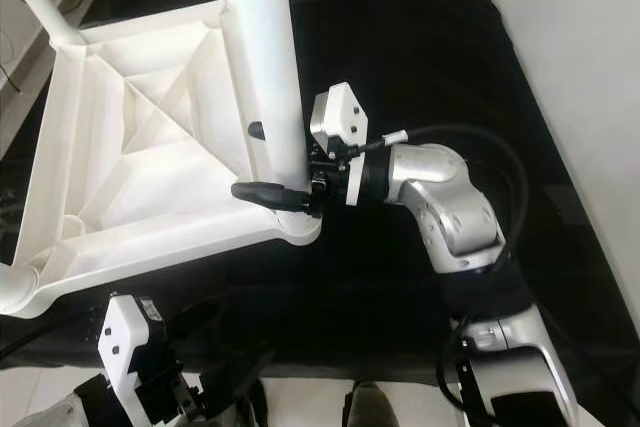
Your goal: Building children table
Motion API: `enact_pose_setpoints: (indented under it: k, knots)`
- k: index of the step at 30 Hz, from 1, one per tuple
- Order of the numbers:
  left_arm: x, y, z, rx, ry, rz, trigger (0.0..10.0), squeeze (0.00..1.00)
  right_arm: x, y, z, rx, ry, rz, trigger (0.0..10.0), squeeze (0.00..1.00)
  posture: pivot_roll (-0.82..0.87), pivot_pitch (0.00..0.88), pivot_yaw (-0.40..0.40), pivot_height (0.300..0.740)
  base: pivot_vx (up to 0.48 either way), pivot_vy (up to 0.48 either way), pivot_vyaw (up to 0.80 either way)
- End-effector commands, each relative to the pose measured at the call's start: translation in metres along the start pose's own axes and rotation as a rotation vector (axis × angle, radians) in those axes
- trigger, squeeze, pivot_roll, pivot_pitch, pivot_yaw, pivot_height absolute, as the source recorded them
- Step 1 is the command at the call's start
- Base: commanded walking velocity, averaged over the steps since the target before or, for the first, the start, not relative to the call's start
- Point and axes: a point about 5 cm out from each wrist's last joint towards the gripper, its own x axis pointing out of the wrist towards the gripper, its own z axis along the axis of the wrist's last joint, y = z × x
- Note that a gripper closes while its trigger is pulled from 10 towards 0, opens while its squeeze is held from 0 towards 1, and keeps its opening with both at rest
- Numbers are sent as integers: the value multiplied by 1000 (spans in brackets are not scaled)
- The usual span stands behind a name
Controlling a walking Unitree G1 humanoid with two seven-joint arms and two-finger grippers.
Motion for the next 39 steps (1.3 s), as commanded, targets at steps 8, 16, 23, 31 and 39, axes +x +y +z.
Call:
enact_pose_setpoints:
  k: [8,16,23,31,39]
  knots:
    - [-1,-2,-1,-10,1,6,10000,0,4,3,-4,27,-33,91,0,0,54,277,39,740,0,0,0]
    - [-2,-5,-1,-9,3,3,10000,0,14,36,-30,97,55,-163,0,0,47,292,23,740,0,0,0]
    - [-4,-4,1,-9,2,12,10000,0,2,88,-73,142,360,-776,0,0,39,315,52,740,0,0,0]
    - [-3,-3,-1,-8,9,-4,10000,0,8,63,-66,145,284,-872,0,0,36,293,55,740,0,0,0]
    - [-3,-3,-1,-6,5,2,10000,0,20,66,-56,183,233,-912,10000,0,37,288,53,740,0,0,0]
